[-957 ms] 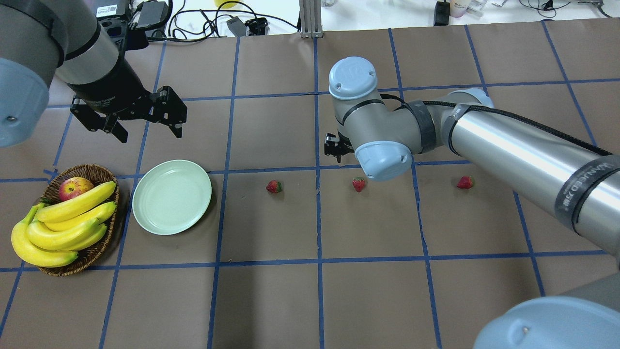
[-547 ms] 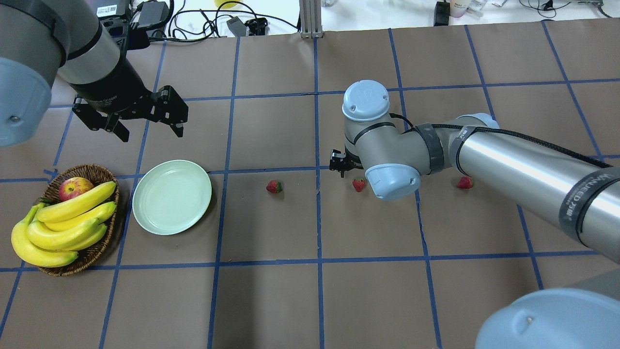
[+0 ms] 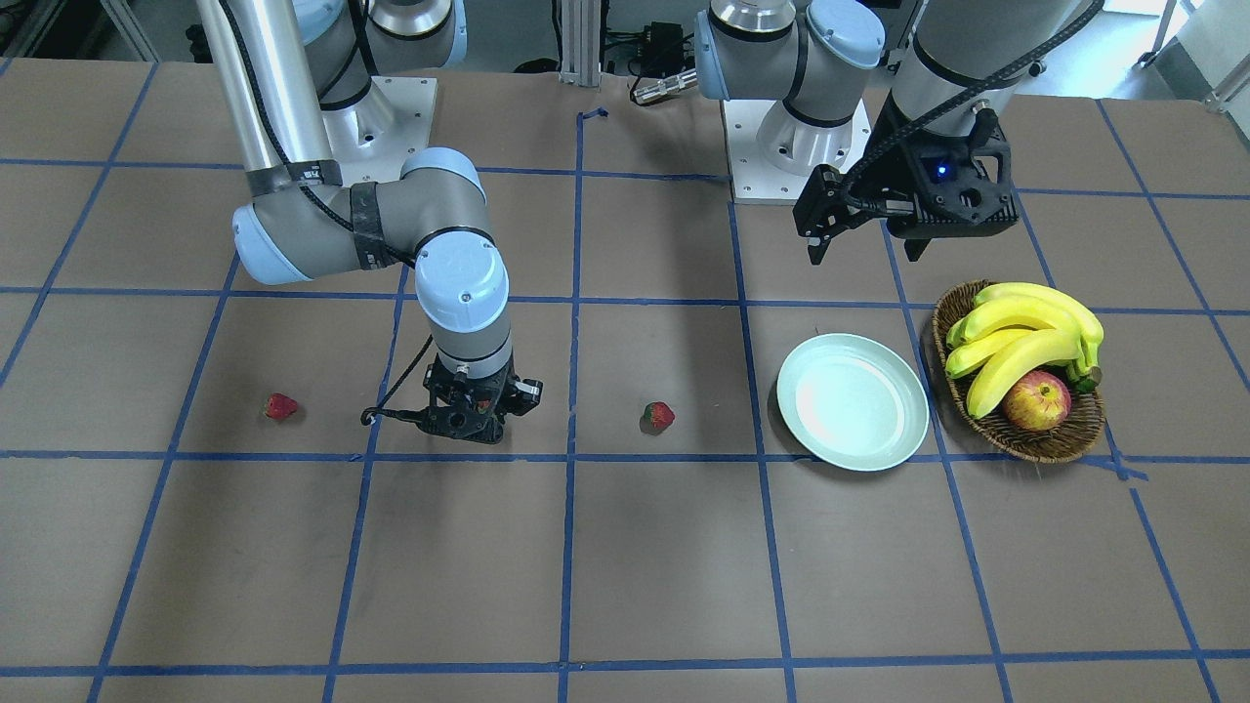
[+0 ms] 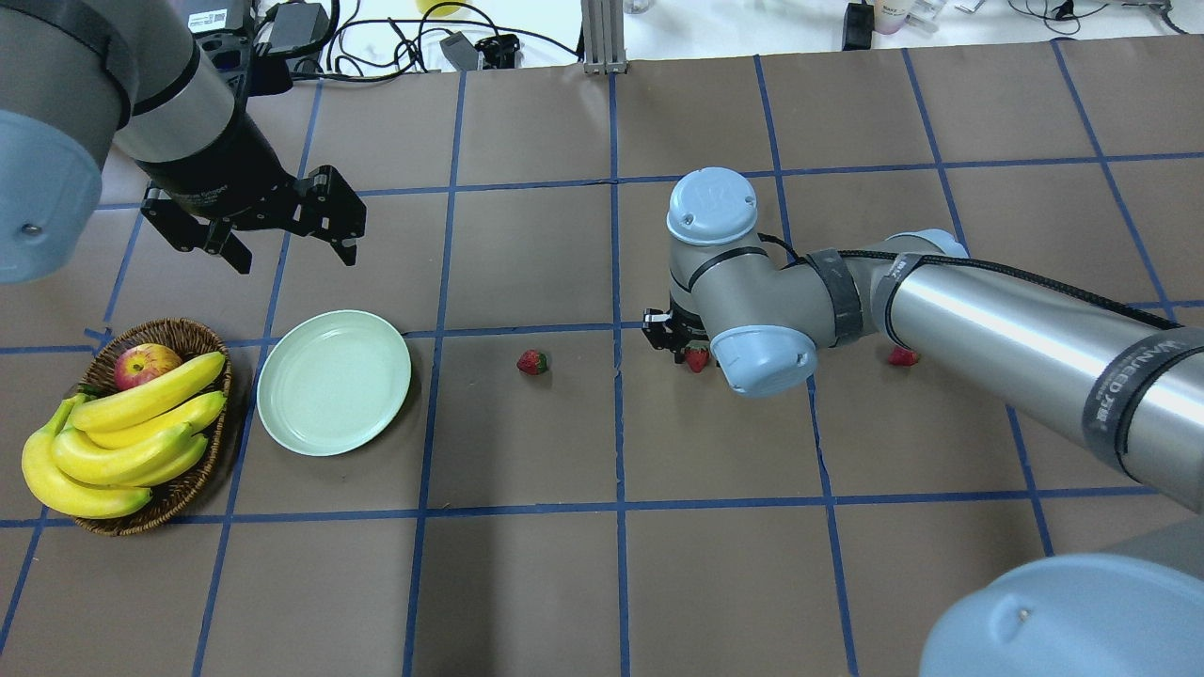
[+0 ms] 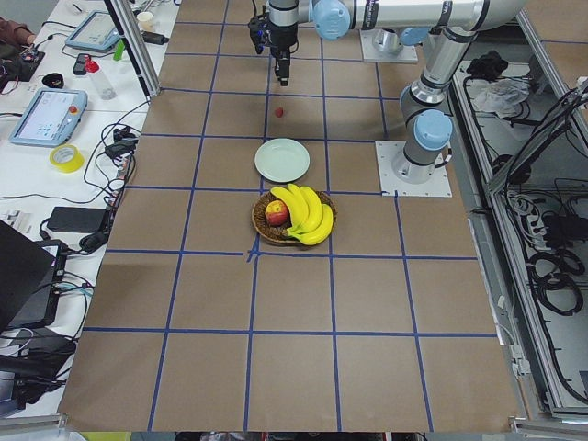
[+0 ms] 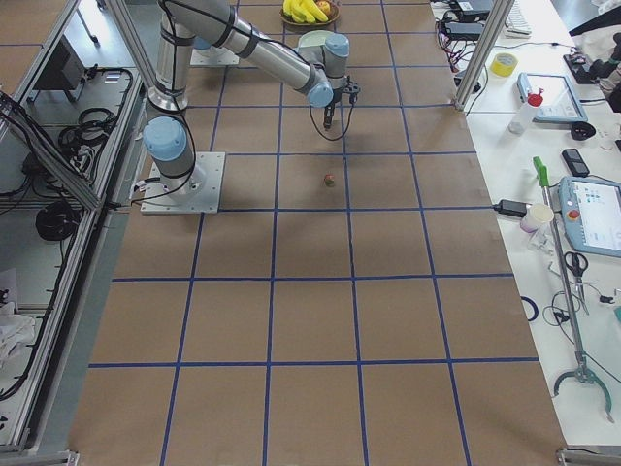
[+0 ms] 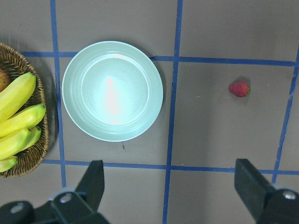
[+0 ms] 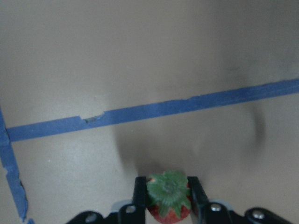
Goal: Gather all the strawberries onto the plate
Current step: 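Move the right gripper to the second strawberry and grasp it, then carry the strawberry beside the first one and open the right gripper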
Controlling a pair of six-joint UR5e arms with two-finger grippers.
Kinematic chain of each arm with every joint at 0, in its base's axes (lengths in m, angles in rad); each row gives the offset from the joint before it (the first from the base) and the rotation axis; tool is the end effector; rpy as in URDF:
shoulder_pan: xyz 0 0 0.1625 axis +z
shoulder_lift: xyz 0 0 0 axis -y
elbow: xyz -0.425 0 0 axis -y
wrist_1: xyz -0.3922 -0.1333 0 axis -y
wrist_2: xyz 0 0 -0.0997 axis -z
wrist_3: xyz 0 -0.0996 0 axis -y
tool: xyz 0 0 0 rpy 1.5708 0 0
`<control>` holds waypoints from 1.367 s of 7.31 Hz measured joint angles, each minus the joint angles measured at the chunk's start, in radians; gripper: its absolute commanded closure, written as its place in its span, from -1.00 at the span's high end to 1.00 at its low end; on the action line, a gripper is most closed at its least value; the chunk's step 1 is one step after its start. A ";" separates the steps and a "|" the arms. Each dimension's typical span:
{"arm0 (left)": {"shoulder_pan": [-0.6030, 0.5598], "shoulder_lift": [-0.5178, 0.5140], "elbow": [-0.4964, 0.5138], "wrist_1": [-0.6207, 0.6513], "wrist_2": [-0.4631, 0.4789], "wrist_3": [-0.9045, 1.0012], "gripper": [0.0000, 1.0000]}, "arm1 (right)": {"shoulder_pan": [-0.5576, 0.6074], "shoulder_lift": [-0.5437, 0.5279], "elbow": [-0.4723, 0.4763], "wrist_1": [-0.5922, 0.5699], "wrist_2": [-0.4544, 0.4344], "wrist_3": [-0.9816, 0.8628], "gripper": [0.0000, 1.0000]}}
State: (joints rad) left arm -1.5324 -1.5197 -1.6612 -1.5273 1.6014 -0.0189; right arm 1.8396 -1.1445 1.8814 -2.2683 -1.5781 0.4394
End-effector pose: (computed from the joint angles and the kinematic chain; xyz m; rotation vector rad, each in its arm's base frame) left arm -0.1121 -0.4750 0.4724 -0.0892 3.1097 -0.0061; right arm 0.2770 -0.5065 0.1825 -0.2656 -3.1093 -0.0537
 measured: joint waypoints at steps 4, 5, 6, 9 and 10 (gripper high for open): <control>-0.001 -0.001 -0.001 0.000 -0.004 -0.001 1.00 | 0.136 0.058 -0.106 -0.008 0.212 0.281 -0.69; -0.002 -0.001 -0.001 0.000 -0.004 -0.002 1.00 | 0.160 0.083 -0.131 -0.009 0.232 0.300 0.54; -0.002 -0.001 -0.002 0.000 -0.004 -0.002 1.00 | 0.169 0.098 -0.143 -0.007 0.240 0.304 1.00; -0.002 -0.001 -0.003 -0.001 -0.004 -0.001 1.00 | 0.167 0.104 -0.161 0.008 0.228 0.222 1.00; -0.002 -0.002 -0.003 -0.001 -0.003 -0.001 1.00 | 0.147 0.087 -0.162 0.039 0.209 0.165 1.00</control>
State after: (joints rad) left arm -1.5339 -1.5213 -1.6643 -1.5279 1.5980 -0.0200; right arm 1.9867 -1.0577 1.7199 -2.2295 -1.3692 0.6044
